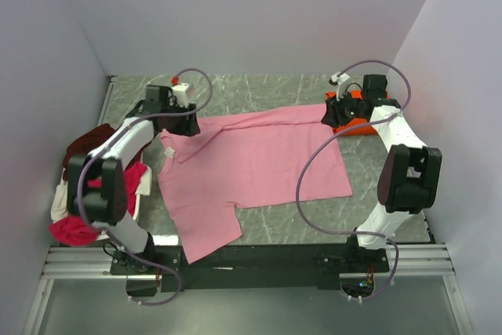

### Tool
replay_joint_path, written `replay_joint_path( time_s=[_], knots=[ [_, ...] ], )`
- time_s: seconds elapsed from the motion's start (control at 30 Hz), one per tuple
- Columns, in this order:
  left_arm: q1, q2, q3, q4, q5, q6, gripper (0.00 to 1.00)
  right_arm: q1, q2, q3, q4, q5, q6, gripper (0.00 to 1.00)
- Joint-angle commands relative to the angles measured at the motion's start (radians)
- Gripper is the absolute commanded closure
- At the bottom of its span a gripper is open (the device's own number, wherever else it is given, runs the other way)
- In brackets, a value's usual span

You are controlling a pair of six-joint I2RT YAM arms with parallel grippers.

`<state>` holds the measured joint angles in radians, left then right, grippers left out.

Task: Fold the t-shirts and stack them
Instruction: Fold the tshirt

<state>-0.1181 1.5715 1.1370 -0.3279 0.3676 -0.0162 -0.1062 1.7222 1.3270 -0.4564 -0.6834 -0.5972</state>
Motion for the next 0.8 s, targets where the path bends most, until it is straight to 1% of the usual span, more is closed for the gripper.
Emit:
replay_joint_path(
  time_s=[0.0,0.07,0.13,0.3,0.33,0.4,0.57,0.6,0.7,0.73,0.77],
  knots=[
    [-0.064,0.109,0.125,-0.082,-0.082,0.061,0.44,0.03,-0.075,-0.015,-0.056,-0.073,-0.024,0.51],
    [-0.071,0.171,0.156,-0.094,-0.145,0.053,0.43,0.036,-0.082,-0.028,-0.057,-0.079,-0.024,0.51],
    [-0.071,0.197,0.181,-0.097,-0.183,0.052,0.41,0.036,-0.085,-0.035,-0.051,-0.082,-0.024,0.51],
    [-0.071,0.275,0.219,-0.126,-0.213,0.056,0.39,0.034,-0.095,-0.054,-0.038,-0.091,-0.016,0.51],
    [-0.071,0.283,0.224,-0.128,-0.24,0.055,0.38,0.034,-0.096,-0.054,-0.038,-0.094,-0.016,0.51],
    [-0.071,0.301,0.228,-0.126,-0.24,0.056,0.37,0.034,-0.096,-0.057,-0.036,-0.096,-0.015,0.51],
    [-0.069,0.372,0.277,-0.168,-0.145,0.062,0.4,0.034,-0.107,-0.066,-0.036,-0.099,-0.015,0.51],
    [-0.069,0.38,0.279,-0.175,-0.131,0.059,0.41,0.034,-0.11,-0.069,-0.034,-0.1,-0.016,0.51],
    [-0.068,0.386,0.279,-0.18,-0.095,0.052,0.55,0.034,-0.124,-0.077,-0.03,-0.099,-0.016,0.51],
    [-0.068,0.381,0.276,-0.177,-0.088,0.05,0.65,0.03,-0.128,-0.077,-0.027,-0.097,-0.016,0.51],
    [-0.068,0.365,0.273,-0.177,-0.081,0.047,0.71,0.028,-0.13,-0.08,-0.025,-0.097,-0.016,0.51]
  ],
)
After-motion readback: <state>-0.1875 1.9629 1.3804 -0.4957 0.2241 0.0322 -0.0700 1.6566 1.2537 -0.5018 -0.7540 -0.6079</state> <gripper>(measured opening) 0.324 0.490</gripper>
